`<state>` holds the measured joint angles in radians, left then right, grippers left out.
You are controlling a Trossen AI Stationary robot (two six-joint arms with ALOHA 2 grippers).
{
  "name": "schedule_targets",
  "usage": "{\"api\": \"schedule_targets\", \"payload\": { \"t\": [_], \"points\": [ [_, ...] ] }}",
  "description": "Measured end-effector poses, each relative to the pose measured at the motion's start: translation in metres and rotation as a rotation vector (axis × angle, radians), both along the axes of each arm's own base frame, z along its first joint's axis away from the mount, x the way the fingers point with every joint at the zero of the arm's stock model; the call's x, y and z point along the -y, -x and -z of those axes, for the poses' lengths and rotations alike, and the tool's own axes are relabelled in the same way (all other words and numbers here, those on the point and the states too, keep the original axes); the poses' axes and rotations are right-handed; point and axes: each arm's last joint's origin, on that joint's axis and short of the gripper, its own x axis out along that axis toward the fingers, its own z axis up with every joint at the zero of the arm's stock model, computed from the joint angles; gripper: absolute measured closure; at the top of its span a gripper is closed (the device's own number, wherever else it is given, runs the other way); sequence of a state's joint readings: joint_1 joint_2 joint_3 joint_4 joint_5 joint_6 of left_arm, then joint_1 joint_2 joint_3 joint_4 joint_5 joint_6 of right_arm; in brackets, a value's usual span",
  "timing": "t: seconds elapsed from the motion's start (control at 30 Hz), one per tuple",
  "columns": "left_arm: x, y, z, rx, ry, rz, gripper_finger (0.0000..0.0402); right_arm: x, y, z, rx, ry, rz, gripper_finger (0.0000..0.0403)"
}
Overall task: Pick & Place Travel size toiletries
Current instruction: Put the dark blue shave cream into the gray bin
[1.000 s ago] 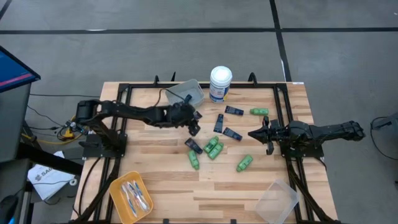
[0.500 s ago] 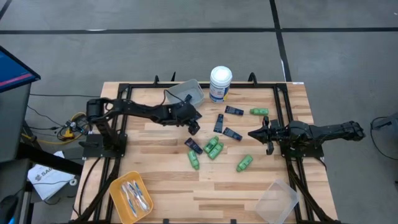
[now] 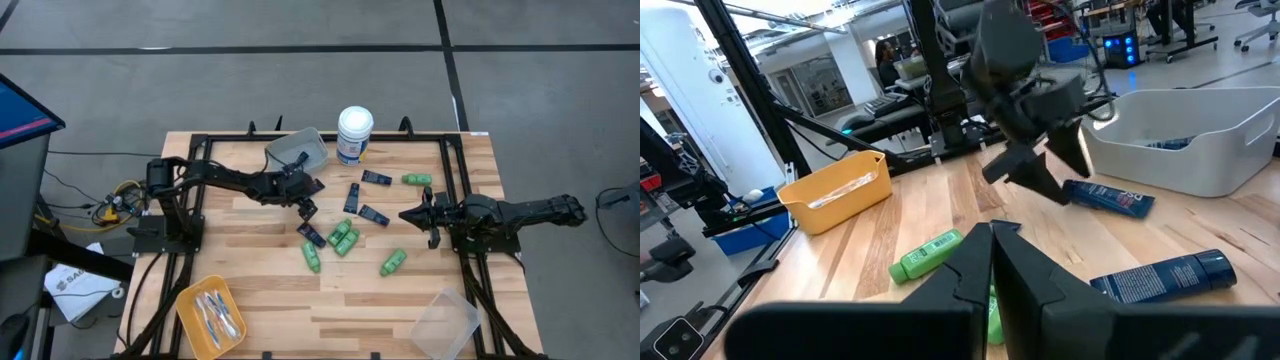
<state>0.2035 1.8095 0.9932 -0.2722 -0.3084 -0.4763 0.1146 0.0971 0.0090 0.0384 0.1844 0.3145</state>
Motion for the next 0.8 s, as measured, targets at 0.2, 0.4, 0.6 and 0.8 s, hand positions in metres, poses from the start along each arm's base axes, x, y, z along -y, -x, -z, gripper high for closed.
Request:
{"api": "schedule_targets", "payload": {
  "t": [0.2, 0.4, 0.6, 0.8],
  "points": [
    [0.004, 0.01, 0.012, -0.009, 0.076, -0.021, 0.0096, 0.0, 0.0, 0.0, 0.0, 0.0, 0.0, 0.0397],
    [0.004, 0.01, 0.014, 0.003, 0.067, -0.024, 0.012, 0.0, 0.0, 0.0, 0.0, 0.0, 0.0, 0.0397],
    [0.002, 0.006, 0.011, 0.045, 0.041, -0.035, 0.0122, 0.0, 0.0, 0.0, 0.0, 0.0, 0.0, 0.0397],
    [0.001, 0.005, 0.011, 0.057, 0.019, -0.036, 0.0128, 0.0, 0.0, 0.0, 0.0, 0.0, 0.0, 0.0397]
  ]
}}
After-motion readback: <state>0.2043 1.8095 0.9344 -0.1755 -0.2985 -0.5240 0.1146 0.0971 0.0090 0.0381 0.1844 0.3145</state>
